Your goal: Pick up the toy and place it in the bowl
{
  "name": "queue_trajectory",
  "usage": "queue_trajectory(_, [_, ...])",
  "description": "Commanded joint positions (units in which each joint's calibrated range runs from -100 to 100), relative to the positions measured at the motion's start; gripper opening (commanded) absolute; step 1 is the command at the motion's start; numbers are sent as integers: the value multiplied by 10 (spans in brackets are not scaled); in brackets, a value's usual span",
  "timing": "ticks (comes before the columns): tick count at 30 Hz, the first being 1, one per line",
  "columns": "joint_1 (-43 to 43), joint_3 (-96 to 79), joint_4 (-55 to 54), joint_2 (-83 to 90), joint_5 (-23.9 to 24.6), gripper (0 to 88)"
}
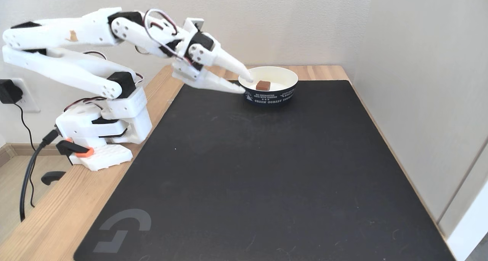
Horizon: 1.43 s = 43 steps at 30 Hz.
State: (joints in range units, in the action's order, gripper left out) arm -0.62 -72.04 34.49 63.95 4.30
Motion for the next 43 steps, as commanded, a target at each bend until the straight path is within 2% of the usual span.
queue_trajectory(1, [48,-131,-14,137,0,71])
queue_trajectory(7, [42,-276,1,263,0,71])
queue_trajectory(12, [44,-275,183,353,-4,71])
queue_trajectory(13, [42,-275,192,356,-5,69])
queue_trajectory(43, [42,-270,204,356,0,67])
